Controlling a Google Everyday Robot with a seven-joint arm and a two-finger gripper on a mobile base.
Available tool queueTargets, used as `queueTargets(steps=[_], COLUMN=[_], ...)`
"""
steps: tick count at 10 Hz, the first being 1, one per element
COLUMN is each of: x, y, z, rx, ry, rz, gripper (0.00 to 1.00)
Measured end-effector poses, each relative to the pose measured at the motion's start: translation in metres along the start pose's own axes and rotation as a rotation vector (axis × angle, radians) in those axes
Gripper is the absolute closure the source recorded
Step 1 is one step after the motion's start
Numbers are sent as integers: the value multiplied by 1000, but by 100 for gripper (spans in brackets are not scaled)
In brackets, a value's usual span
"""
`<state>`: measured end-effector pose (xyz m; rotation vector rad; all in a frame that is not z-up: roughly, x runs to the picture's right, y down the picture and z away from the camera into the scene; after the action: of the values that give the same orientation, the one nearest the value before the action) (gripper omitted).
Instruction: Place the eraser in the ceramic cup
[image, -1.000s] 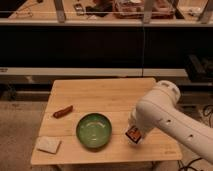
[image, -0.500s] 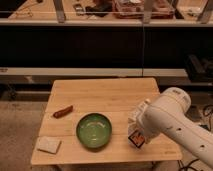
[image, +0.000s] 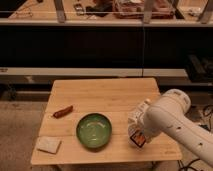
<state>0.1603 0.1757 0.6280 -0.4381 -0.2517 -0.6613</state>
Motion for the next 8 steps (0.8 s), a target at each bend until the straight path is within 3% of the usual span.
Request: queueTargets(steps=[5,8], x=[16,25], y=[-8,-29], z=[4,24], rx=[-12,8], ry=[18,12], rz=[-14,-24], gripper=[100,100])
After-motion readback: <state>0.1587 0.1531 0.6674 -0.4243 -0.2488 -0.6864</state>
